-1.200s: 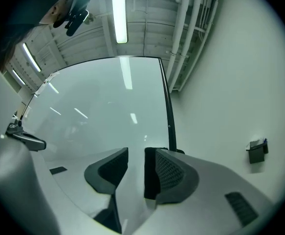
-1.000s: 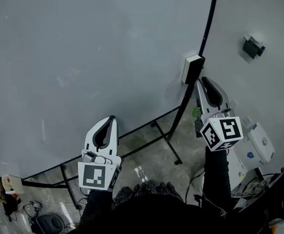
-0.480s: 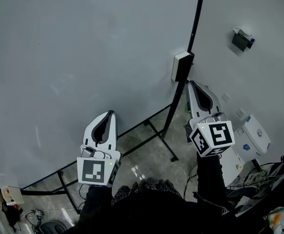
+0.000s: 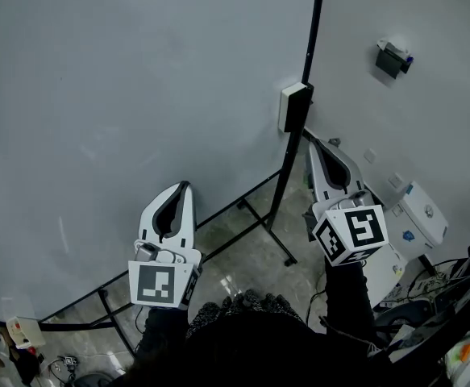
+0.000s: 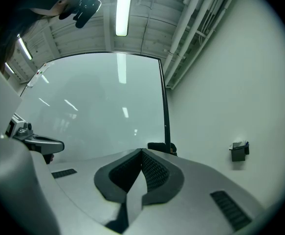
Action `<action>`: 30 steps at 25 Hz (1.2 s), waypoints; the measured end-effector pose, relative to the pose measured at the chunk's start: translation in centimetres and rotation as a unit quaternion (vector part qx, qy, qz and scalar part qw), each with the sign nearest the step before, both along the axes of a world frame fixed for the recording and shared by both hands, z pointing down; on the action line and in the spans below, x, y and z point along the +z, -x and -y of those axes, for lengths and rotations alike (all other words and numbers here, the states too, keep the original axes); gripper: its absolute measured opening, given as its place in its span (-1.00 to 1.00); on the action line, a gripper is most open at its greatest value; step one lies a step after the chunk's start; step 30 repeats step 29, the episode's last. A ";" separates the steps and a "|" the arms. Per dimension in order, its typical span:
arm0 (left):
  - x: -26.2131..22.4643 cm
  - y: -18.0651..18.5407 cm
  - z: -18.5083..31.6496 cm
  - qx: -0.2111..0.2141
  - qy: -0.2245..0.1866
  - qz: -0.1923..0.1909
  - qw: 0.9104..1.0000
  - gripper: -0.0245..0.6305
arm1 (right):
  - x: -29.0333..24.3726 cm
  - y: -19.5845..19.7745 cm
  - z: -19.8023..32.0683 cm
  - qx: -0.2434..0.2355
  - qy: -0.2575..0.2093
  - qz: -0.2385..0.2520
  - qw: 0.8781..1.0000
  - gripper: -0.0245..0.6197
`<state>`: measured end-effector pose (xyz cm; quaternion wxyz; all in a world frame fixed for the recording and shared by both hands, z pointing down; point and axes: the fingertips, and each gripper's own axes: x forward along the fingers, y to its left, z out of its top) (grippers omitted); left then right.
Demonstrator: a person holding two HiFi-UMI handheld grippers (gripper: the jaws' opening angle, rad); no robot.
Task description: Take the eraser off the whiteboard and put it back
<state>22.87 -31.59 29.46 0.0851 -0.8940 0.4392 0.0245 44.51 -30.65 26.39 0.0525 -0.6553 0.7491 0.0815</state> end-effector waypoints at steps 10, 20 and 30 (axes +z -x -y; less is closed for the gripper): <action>0.2 0.0 -0.4 -0.004 -0.001 0.004 1.000 -0.91 | 0.7 0.2 -0.6 -0.001 0.012 -0.010 1.000 -0.90; 0.6 0.1 -0.3 -0.007 0.004 0.005 1.000 -0.91 | 1.0 0.3 -0.1 -0.003 0.015 -0.023 1.000 -0.90; 0.6 -0.2 -0.7 0.002 0.005 0.001 1.000 -0.91 | 1.2 0.7 0.0 -0.008 0.017 -0.044 0.999 -0.90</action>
